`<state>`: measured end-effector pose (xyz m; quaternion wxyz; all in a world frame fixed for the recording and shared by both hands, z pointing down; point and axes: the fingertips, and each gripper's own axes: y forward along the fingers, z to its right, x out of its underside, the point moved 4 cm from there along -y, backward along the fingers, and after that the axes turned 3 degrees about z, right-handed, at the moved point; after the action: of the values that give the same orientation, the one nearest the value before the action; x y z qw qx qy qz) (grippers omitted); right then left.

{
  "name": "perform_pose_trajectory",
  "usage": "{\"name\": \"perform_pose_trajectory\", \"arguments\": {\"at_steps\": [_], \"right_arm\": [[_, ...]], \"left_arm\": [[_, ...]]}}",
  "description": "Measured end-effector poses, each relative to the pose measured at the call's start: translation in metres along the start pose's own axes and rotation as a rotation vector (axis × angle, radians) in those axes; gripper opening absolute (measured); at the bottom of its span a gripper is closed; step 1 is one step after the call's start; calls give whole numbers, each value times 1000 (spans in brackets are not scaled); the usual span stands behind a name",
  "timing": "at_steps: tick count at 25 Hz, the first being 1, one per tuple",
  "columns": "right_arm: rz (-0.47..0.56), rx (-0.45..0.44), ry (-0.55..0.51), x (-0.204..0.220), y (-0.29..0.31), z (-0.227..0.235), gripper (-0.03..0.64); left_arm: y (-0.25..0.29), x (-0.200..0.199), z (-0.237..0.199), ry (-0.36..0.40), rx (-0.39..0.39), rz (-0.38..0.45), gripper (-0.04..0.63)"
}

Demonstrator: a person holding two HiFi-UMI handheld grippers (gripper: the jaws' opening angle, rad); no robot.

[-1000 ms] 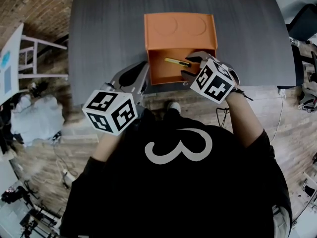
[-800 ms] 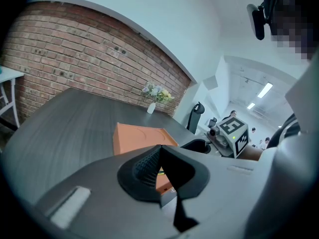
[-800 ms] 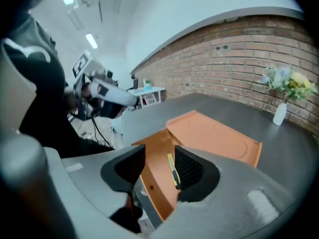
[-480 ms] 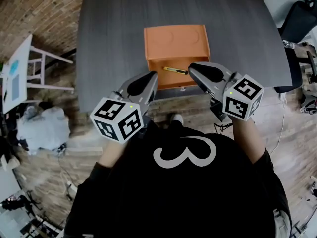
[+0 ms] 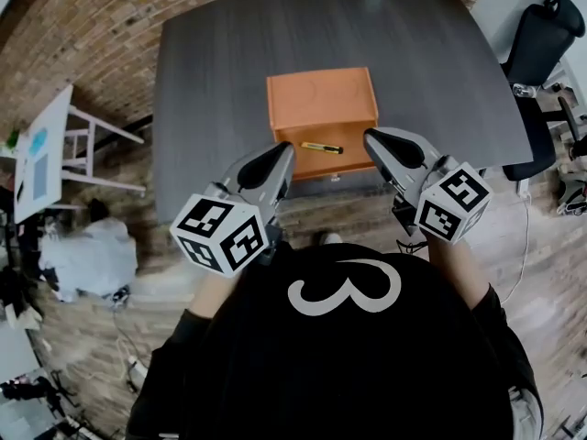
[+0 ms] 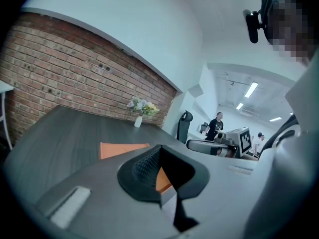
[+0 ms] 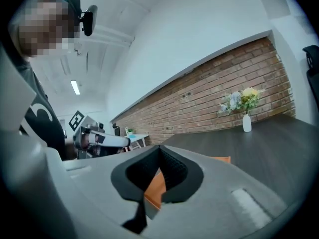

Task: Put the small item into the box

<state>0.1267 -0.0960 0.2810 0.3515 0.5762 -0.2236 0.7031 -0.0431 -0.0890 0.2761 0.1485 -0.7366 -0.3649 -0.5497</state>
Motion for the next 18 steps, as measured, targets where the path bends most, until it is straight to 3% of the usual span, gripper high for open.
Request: {"name": "perform_pose_trajectory", "arguments": {"at_steps": [4, 18], "right_arm": [[-6, -15, -56, -6, 0, -7, 2], [-30, -46, -80, -6, 12, -4, 2]], "left_arm": [[-3, -4, 5, 14, 1, 15, 14], [8, -9, 3, 25, 8, 12, 14]]}}
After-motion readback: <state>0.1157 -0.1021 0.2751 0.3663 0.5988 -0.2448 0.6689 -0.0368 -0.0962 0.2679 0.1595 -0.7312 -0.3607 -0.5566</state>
